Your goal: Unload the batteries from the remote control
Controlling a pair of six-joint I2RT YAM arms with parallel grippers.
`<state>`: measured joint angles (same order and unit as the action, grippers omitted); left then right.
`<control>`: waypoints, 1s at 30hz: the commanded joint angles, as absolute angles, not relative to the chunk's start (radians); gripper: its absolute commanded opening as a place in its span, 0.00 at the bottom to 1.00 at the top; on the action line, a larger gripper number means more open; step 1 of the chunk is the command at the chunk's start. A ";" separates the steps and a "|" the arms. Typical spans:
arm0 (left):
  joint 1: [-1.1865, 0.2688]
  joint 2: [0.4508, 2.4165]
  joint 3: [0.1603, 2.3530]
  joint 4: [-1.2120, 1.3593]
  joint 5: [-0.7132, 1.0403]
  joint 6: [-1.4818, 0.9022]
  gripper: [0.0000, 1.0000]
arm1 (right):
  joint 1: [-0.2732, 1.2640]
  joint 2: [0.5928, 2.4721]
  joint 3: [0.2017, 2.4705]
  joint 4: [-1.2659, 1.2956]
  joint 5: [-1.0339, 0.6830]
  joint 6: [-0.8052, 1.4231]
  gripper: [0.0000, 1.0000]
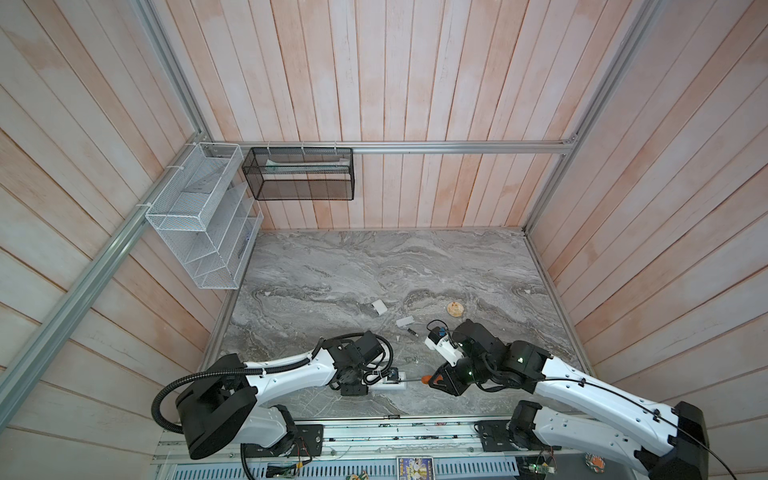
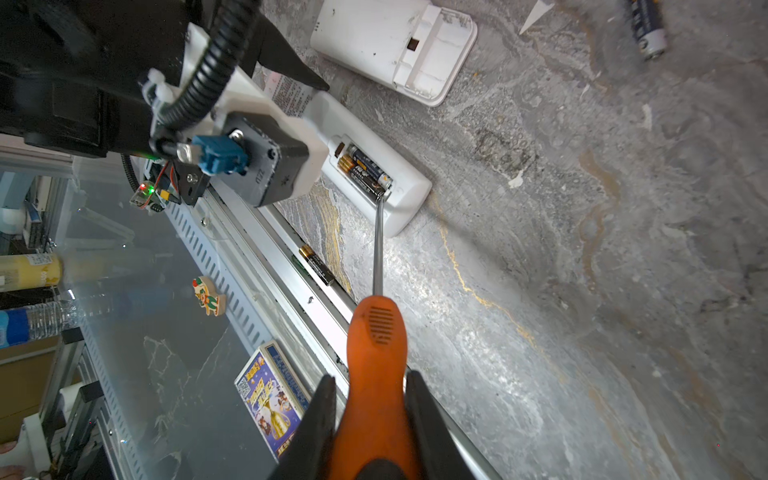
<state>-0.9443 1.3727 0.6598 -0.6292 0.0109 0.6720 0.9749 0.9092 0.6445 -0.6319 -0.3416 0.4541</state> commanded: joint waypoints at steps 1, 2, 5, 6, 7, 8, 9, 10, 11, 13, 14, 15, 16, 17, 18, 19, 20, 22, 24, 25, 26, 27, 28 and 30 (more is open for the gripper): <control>-0.946 1.417 0.623 -0.646 0.006 0.681 0.06 | 1.052 0.939 0.486 -0.361 -0.347 0.542 0.00; -0.946 1.418 0.623 -0.647 0.008 0.681 0.06 | 1.064 0.915 0.467 -0.339 -0.336 0.548 0.00; -0.946 1.424 0.626 -0.646 0.010 0.681 0.06 | 1.086 0.832 0.418 -0.281 -0.310 0.543 0.00; -0.946 1.428 0.625 -0.647 0.012 0.681 0.06 | 1.085 0.807 0.407 -0.264 -0.308 0.535 0.00; -0.946 1.431 0.626 -0.646 0.012 0.681 0.05 | 1.088 0.786 0.398 -0.249 -0.307 0.530 0.00; -0.946 1.433 0.628 -0.647 0.012 0.681 0.05 | 1.087 0.771 0.394 -0.241 -0.308 0.522 0.00; -0.946 1.436 0.629 -0.647 0.012 0.682 0.05 | 1.087 0.760 0.393 -0.232 -0.314 0.512 0.00; -0.946 1.435 0.629 -0.648 0.011 0.681 0.05 | 1.087 0.755 0.392 -0.224 -0.319 0.506 0.00; -0.946 1.436 0.628 -0.647 0.011 0.681 0.05 | 1.087 0.755 0.393 -0.215 -0.330 0.498 0.00; -0.946 1.434 0.627 -0.647 0.011 0.681 0.05 | 1.088 0.766 0.396 -0.191 -0.361 0.488 0.00; -0.946 1.434 0.627 -0.646 0.011 0.681 0.04 | 1.093 0.775 0.402 -0.177 -0.377 0.481 0.00; -0.946 1.434 0.627 -0.646 0.011 0.681 0.04 | 1.105 0.781 0.410 -0.167 -0.386 0.472 0.00; -0.946 1.434 0.626 -0.646 0.009 0.681 0.04 | 1.118 0.785 0.419 -0.160 -0.386 0.463 0.00; -0.946 1.434 0.626 -0.647 0.009 0.683 0.04 | 1.132 0.787 0.430 -0.157 -0.382 0.456 0.00; -0.946 1.434 0.626 -0.646 0.008 0.683 0.04 | 1.141 0.787 0.436 -0.155 -0.379 0.451 0.00; -0.946 1.436 0.625 -0.646 0.008 0.683 0.04 | 1.145 0.786 0.444 -0.156 -0.377 0.447 0.00; -0.946 1.436 0.626 -0.647 0.008 0.682 0.04 | 1.150 0.780 0.449 -0.157 -0.379 0.444 0.00; -0.946 1.437 0.624 -0.647 0.005 0.683 0.03 | 1.155 0.765 0.456 -0.161 -0.367 0.440 0.00; -0.946 1.438 0.623 -0.647 0.000 0.683 0.03 | 1.158 0.745 0.468 -0.176 -0.353 0.434 0.00; -0.946 1.440 0.624 -0.648 0.000 0.683 0.02 | 1.157 0.739 0.473 -0.186 -0.345 0.431 0.00; -0.946 1.439 0.623 -0.649 0.003 0.684 0.01 | 1.157 0.732 0.483 -0.196 -0.339 0.425 0.00; -0.946 1.443 0.624 -0.647 0.004 0.684 0.01 | 1.157 0.727 0.491 -0.204 -0.333 0.422 0.00; -0.946 1.445 0.625 -0.650 0.005 0.684 0.00 | 1.158 0.723 0.498 -0.212 -0.329 0.421 0.00; -0.945 1.453 0.626 -0.652 0.010 0.685 0.00 | 1.159 0.720 0.516 -0.231 -0.325 0.413 0.00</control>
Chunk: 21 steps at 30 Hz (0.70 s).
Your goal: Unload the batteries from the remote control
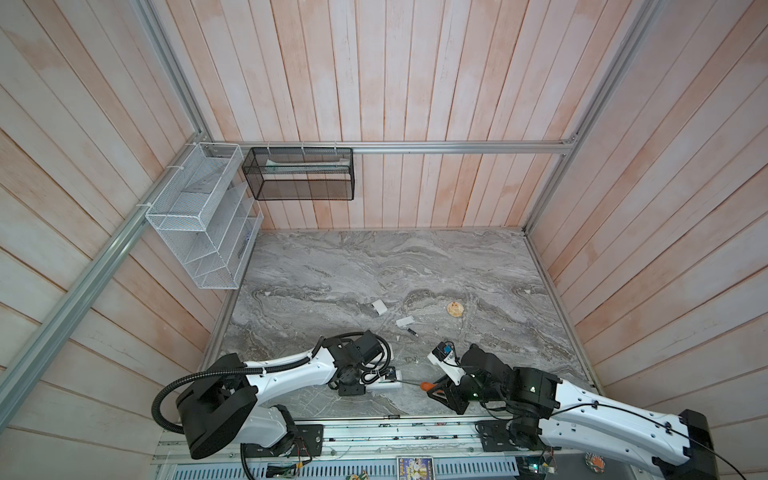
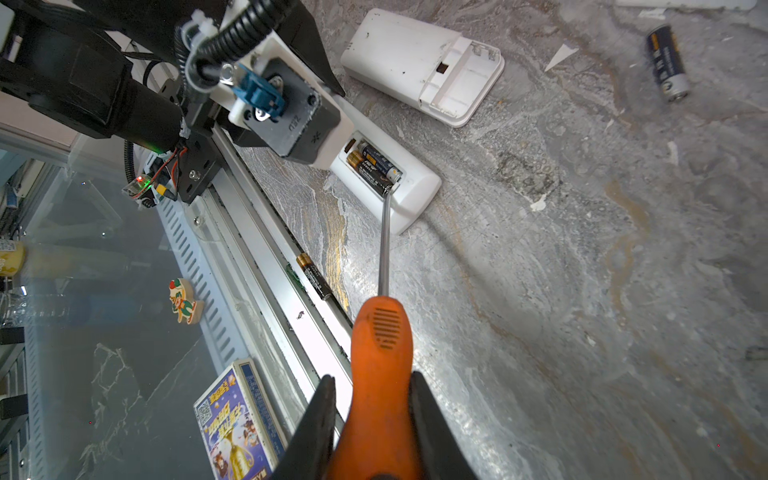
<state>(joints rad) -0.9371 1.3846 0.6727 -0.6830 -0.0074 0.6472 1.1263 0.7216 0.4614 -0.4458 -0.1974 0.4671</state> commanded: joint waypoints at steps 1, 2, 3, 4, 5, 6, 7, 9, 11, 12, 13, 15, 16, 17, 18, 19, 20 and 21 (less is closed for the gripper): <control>-0.945 1.457 0.625 -0.653 0.012 0.684 0.00 | 1.158 0.718 0.520 -0.236 -0.324 0.412 0.00; -0.945 1.461 0.628 -0.655 0.015 0.683 0.00 | 1.158 0.716 0.525 -0.243 -0.322 0.409 0.00; -0.945 1.466 0.628 -0.655 0.018 0.684 0.00 | 1.160 0.715 0.529 -0.245 -0.322 0.409 0.00; -0.945 1.467 0.630 -0.656 0.019 0.684 0.00 | 1.160 0.715 0.531 -0.246 -0.322 0.408 0.00; -0.945 1.468 0.629 -0.656 0.021 0.685 0.00 | 1.159 0.715 0.535 -0.248 -0.322 0.405 0.00; -0.945 1.468 0.629 -0.658 0.025 0.686 0.00 | 1.159 0.713 0.540 -0.247 -0.320 0.404 0.00; -0.945 1.468 0.629 -0.656 0.027 0.686 0.00 | 1.158 0.712 0.543 -0.248 -0.318 0.402 0.00; -0.943 1.470 0.629 -0.657 0.026 0.686 0.00 | 1.160 0.708 0.553 -0.253 -0.316 0.397 0.00; -0.943 1.472 0.629 -0.656 0.028 0.686 0.00 | 1.160 0.703 0.559 -0.254 -0.314 0.392 0.00; -0.943 1.473 0.630 -0.656 0.027 0.686 0.00 | 1.160 0.700 0.562 -0.254 -0.312 0.392 0.00; -0.943 1.473 0.629 -0.657 0.027 0.685 0.00 | 1.160 0.700 0.565 -0.254 -0.310 0.390 0.00; -0.942 1.475 0.629 -0.657 0.029 0.686 0.00 | 1.161 0.700 0.573 -0.255 -0.308 0.388 0.00; -0.943 1.476 0.629 -0.657 0.028 0.686 0.00 | 1.160 0.700 0.577 -0.255 -0.309 0.386 0.00; -0.942 1.475 0.630 -0.658 0.027 0.686 0.00 | 1.161 0.698 0.581 -0.254 -0.308 0.385 0.00; -0.942 1.474 0.630 -0.657 0.029 0.686 0.00 | 1.160 0.696 0.583 -0.250 -0.308 0.384 0.00; -0.942 1.474 0.630 -0.657 0.029 0.686 0.00 | 1.160 0.694 0.584 -0.245 -0.307 0.385 0.00; -0.942 1.476 0.630 -0.659 0.029 0.686 0.00 | 1.160 0.692 0.585 -0.241 -0.308 0.386 0.00; -0.942 1.476 0.629 -0.659 0.031 0.686 0.00 | 1.161 0.691 0.585 -0.236 -0.309 0.387 0.00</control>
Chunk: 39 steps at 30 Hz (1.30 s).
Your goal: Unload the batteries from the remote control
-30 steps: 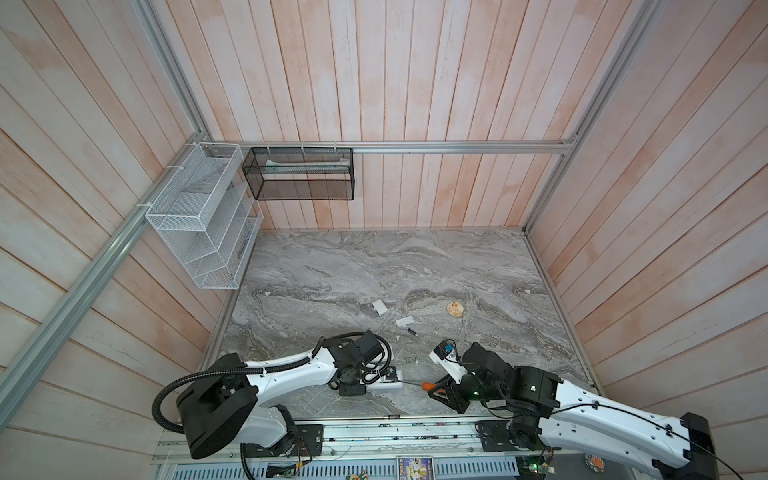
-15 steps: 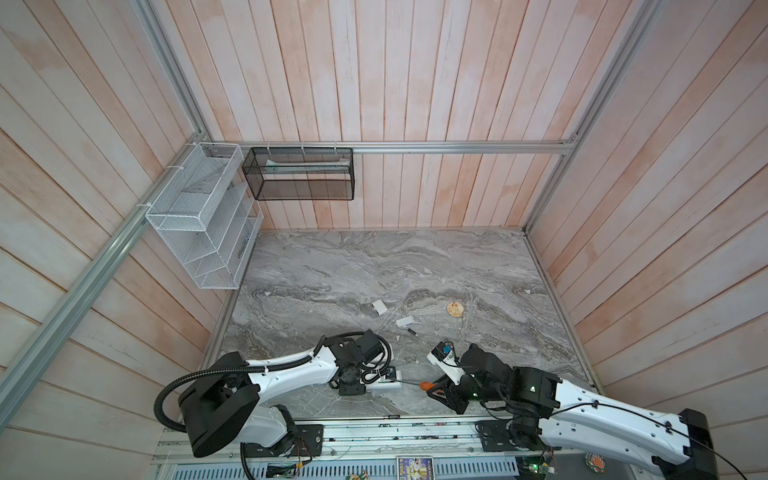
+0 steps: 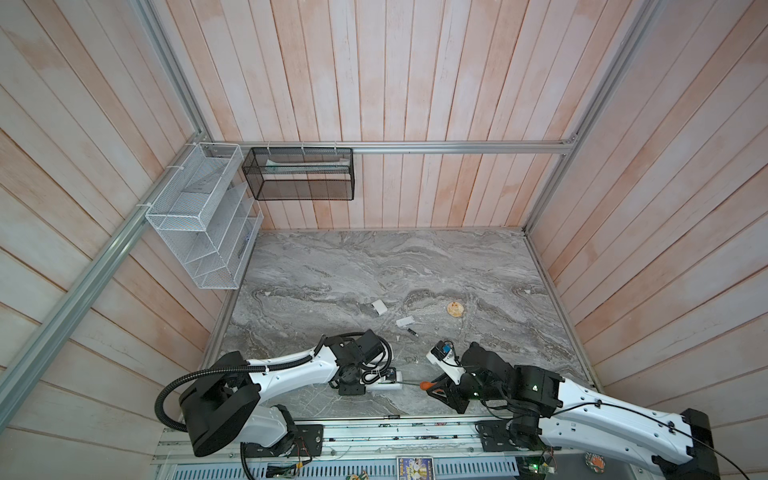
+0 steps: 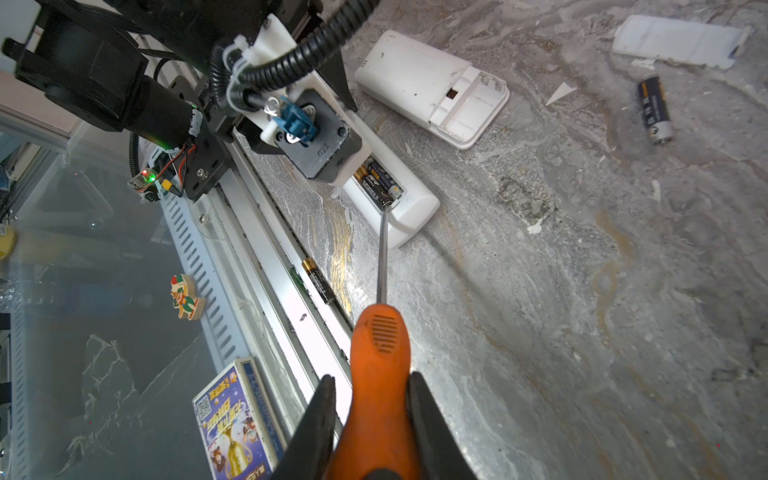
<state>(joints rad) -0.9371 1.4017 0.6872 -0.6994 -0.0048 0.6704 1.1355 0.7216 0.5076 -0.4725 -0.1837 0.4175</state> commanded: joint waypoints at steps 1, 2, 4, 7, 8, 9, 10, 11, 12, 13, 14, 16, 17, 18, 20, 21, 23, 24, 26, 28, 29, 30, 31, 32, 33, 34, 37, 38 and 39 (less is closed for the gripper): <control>-0.942 1.477 0.630 -0.659 0.032 0.686 0.00 | 1.160 0.690 0.586 -0.235 -0.308 0.388 0.00; -0.942 1.476 0.630 -0.658 0.034 0.686 0.00 | 1.160 0.690 0.586 -0.231 -0.308 0.389 0.00; -0.942 1.478 0.632 -0.658 0.034 0.686 0.00 | 1.160 0.686 0.588 -0.223 -0.305 0.389 0.00; -0.942 1.477 0.630 -0.658 0.032 0.686 0.00 | 1.160 0.685 0.589 -0.225 -0.295 0.390 0.00; -0.942 1.476 0.632 -0.660 0.033 0.684 0.00 | 1.161 0.683 0.590 -0.232 -0.284 0.394 0.00; -0.942 1.475 0.631 -0.659 0.031 0.684 0.00 | 1.160 0.682 0.591 -0.247 -0.250 0.409 0.00; -0.942 1.475 0.631 -0.659 0.029 0.683 0.00 | 1.161 0.685 0.592 -0.277 -0.217 0.418 0.00; -0.942 1.473 0.632 -0.660 0.029 0.683 0.00 | 1.158 0.695 0.600 -0.320 -0.189 0.421 0.00; -0.942 1.473 0.631 -0.659 0.029 0.683 0.00 | 1.157 0.716 0.610 -0.364 -0.165 0.436 0.00; -0.942 1.475 0.630 -0.660 0.029 0.683 0.00 | 1.154 0.739 0.621 -0.403 -0.151 0.449 0.00; -0.942 1.477 0.632 -0.661 0.030 0.683 0.00 | 1.148 0.771 0.640 -0.449 -0.148 0.458 0.00; -0.941 1.479 0.632 -0.661 0.032 0.683 0.00 | 1.139 0.835 0.671 -0.524 -0.143 0.473 0.00; -0.941 1.480 0.633 -0.660 0.030 0.683 0.00 | 1.133 0.865 0.691 -0.560 -0.140 0.480 0.00; -0.941 1.480 0.633 -0.660 0.031 0.681 0.00 | 1.132 0.888 0.709 -0.589 -0.140 0.485 0.00; -0.941 1.479 0.633 -0.659 0.029 0.681 0.00 | 1.128 0.909 0.727 -0.617 -0.136 0.494 0.00; -0.941 1.479 0.633 -0.660 0.028 0.681 0.00 | 1.128 0.911 0.729 -0.627 -0.132 0.500 0.00; -0.940 1.476 0.633 -0.660 0.028 0.681 0.00 | 1.117 0.908 0.732 -0.647 -0.137 0.505 0.00; -0.941 1.474 0.632 -0.660 0.027 0.682 0.00 | 1.107 0.907 0.733 -0.661 -0.140 0.509 0.00; -0.940 1.476 0.632 -0.660 0.028 0.681 0.00 | 1.091 0.907 0.735 -0.691 -0.139 0.512 0.00; -0.940 1.476 0.633 -0.661 0.028 0.682 0.00 | 1.082 0.898 0.736 -0.710 -0.138 0.517 0.00; -0.941 1.478 0.633 -0.660 0.028 0.681 0.00 | 1.080 0.890 0.735 -0.713 -0.140 0.518 0.00; -0.941 1.477 0.633 -0.660 0.028 0.681 0.00 | 1.077 0.883 0.732 -0.712 -0.141 0.521 0.00; -0.941 1.478 0.632 -0.659 0.027 0.681 0.00 | 1.074 0.881 0.729 -0.710 -0.144 0.522 0.00; -0.940 1.478 0.632 -0.659 0.026 0.681 0.00 | 1.070 0.880 0.726 -0.710 -0.148 0.519 0.00; -0.941 1.478 0.634 -0.658 0.025 0.681 0.00 | 1.065 0.882 0.723 -0.705 -0.153 0.515 0.00; -0.940 1.480 0.635 -0.659 0.026 0.681 0.00 | 1.062 0.884 0.719 -0.698 -0.161 0.510 0.00; -0.941 1.477 0.634 -0.659 0.023 0.680 0.00 | 1.055 0.906 0.718 -0.687 -0.181 0.497 0.00; -0.940 1.476 0.635 -0.660 0.023 0.680 0.00 | 1.055 0.914 0.719 -0.686 -0.190 0.491 0.00; -0.940 1.477 0.634 -0.661 0.021 0.680 0.00 | 1.052 0.922 0.718 -0.683 -0.200 0.488 0.00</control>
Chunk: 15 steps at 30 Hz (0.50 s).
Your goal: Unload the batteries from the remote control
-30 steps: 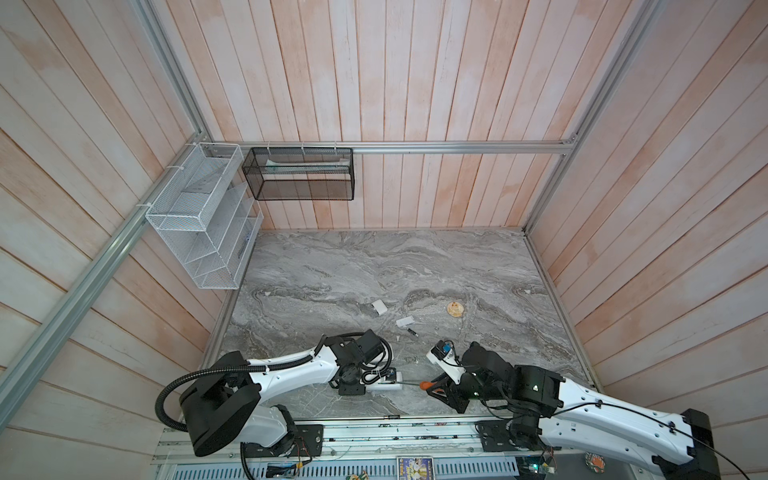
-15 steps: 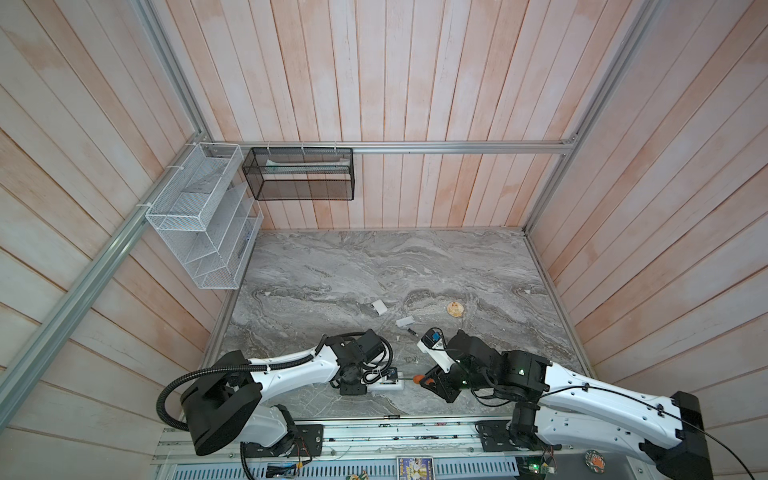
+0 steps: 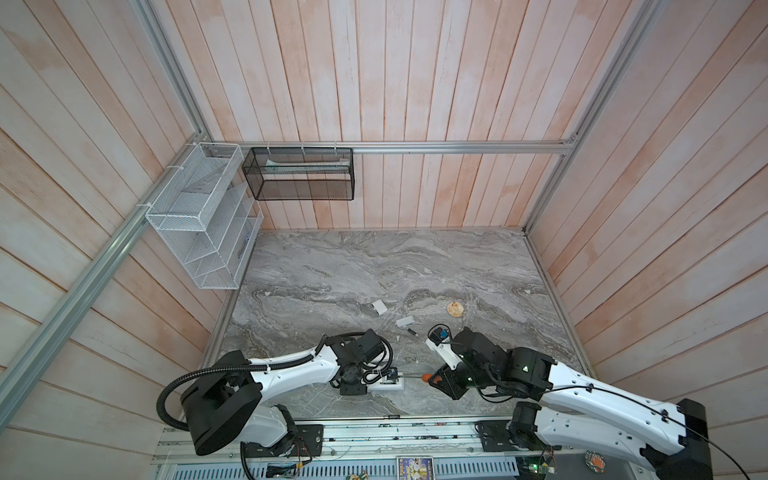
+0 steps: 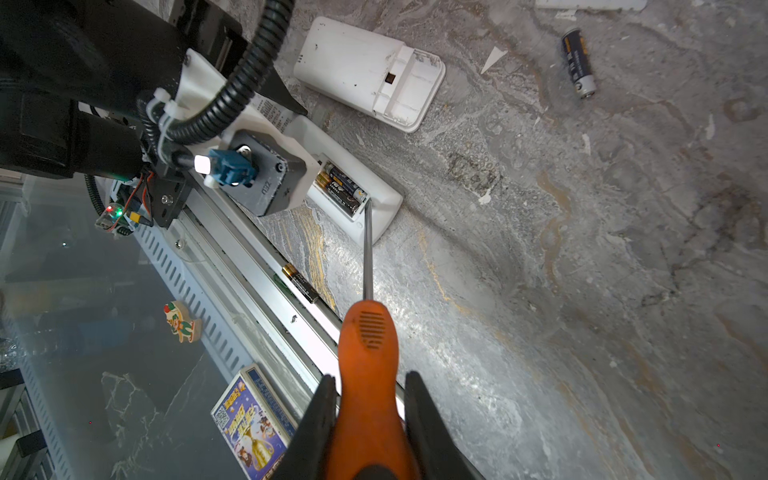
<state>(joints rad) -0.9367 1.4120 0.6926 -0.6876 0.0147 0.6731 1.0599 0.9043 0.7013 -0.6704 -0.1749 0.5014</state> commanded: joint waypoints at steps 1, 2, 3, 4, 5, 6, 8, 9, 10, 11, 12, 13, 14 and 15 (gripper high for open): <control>-0.941 1.476 0.634 -0.658 0.019 0.680 0.00 | 1.052 0.928 0.716 -0.679 -0.213 0.486 0.00; -0.940 1.477 0.635 -0.659 0.017 0.680 0.00 | 1.052 0.934 0.713 -0.673 -0.230 0.486 0.00; -0.940 1.477 0.635 -0.659 0.015 0.680 0.00 | 1.052 0.939 0.711 -0.673 -0.238 0.489 0.00; -0.940 1.476 0.637 -0.659 0.014 0.680 0.00 | 1.050 0.943 0.709 -0.675 -0.242 0.491 0.00; -0.942 1.476 0.635 -0.657 0.014 0.680 0.00 | 1.051 0.947 0.707 -0.678 -0.247 0.491 0.00; -0.941 1.476 0.636 -0.656 0.013 0.680 0.00 | 1.051 0.948 0.707 -0.683 -0.250 0.493 0.00; -0.941 1.476 0.636 -0.659 0.012 0.679 0.00 | 1.047 0.949 0.707 -0.689 -0.245 0.498 0.00; -0.942 1.476 0.635 -0.658 0.012 0.679 0.00 | 1.045 0.949 0.707 -0.692 -0.247 0.500 0.00; -0.942 1.477 0.637 -0.657 0.012 0.678 0.00 | 1.044 0.950 0.709 -0.696 -0.246 0.500 0.00; -0.941 1.476 0.638 -0.657 0.012 0.678 0.00 | 1.043 0.950 0.709 -0.699 -0.242 0.500 0.00; -0.941 1.475 0.635 -0.658 0.011 0.677 0.00 | 1.040 0.950 0.709 -0.701 -0.242 0.500 0.00; -0.941 1.473 0.637 -0.659 0.011 0.678 0.00 | 1.039 0.951 0.707 -0.698 -0.246 0.500 0.00; -0.942 1.473 0.637 -0.658 0.012 0.676 0.00 | 1.037 0.951 0.706 -0.694 -0.248 0.500 0.00; -0.942 1.473 0.637 -0.659 0.011 0.677 0.00 | 1.037 0.953 0.704 -0.689 -0.251 0.500 0.00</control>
